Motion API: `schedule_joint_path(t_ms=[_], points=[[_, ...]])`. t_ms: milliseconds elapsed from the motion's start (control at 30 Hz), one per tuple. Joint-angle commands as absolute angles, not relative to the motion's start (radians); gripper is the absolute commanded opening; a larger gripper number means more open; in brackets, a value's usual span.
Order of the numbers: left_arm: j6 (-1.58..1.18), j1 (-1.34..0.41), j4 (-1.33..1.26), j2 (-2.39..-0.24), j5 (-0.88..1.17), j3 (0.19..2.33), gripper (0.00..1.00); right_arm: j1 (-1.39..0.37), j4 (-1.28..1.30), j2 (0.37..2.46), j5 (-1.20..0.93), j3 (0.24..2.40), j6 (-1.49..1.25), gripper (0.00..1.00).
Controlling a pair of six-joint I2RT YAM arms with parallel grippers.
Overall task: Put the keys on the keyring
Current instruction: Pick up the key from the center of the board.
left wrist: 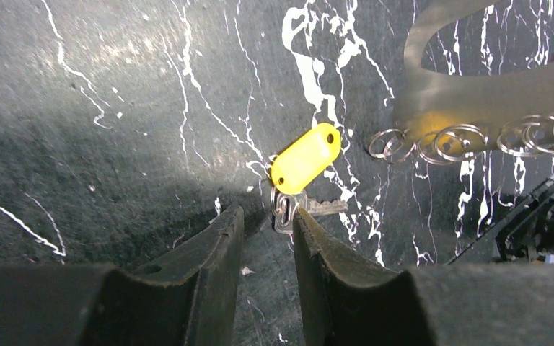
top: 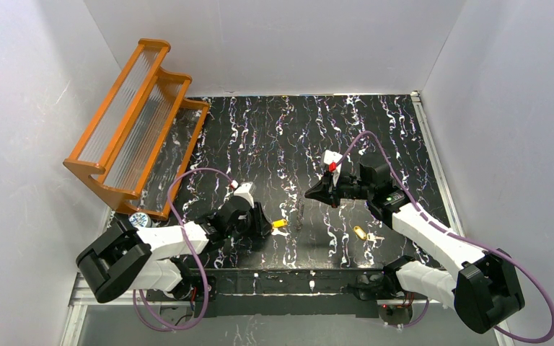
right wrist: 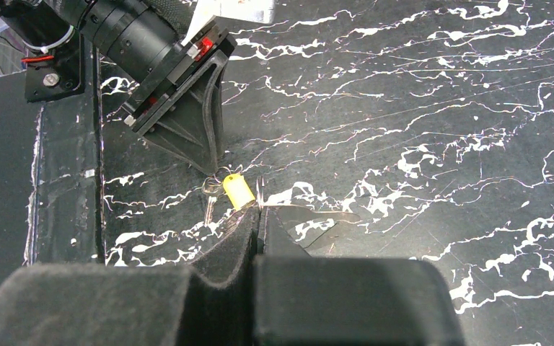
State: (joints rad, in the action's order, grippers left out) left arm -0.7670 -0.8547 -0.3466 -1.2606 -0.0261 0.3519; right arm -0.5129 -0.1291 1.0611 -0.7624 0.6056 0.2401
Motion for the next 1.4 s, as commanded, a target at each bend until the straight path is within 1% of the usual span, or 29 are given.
schedule_joint_path(t_ms=[0, 233, 667, 733, 767, 800, 833, 1000, 1367], points=[[-0.802, -0.859, -0.367, -1.252, -0.004, 0.326, 0.29, -0.517, -0.169, 1.048, -0.776, 0.600, 0.235, 0.01], [-0.791, -0.861, -0.377, -1.289, 0.046, 0.346, 0.22, -0.517, -0.170, 1.048, -0.778, 0.600, 0.233, 0.01], [-0.747, -0.864, -0.389, -1.324, 0.014, 0.362, 0.11, -0.517, -0.170, 1.045, -0.780, 0.597, 0.229, 0.01], [-0.736, -0.864, -0.389, -1.332, 0.014, 0.369, 0.08, -0.516, -0.170, 1.042, -0.781, 0.597, 0.227, 0.01], [-0.729, -0.864, -0.388, -1.335, 0.014, 0.373, 0.05, -0.517, -0.169, 1.042, -0.780, 0.596, 0.228, 0.01], [-0.718, -0.864, -0.387, -1.336, 0.014, 0.377, 0.01, -0.517, -0.169, 1.041, -0.779, 0.596, 0.229, 0.01], [-0.703, -0.864, -0.390, -1.336, 0.020, 0.379, 0.00, -0.518, -0.168, 1.041, -0.780, 0.597, 0.228, 0.01], [-0.577, -0.864, -0.344, -1.297, 0.035, 0.415, 0.00, -0.517, -0.163, 1.037, -0.781, 0.603, 0.233, 0.01], [-0.149, -0.864, -0.084, -1.125, -0.021, 0.584, 0.00, -0.518, -0.160, 1.044, -0.810, 0.620, 0.238, 0.01]])
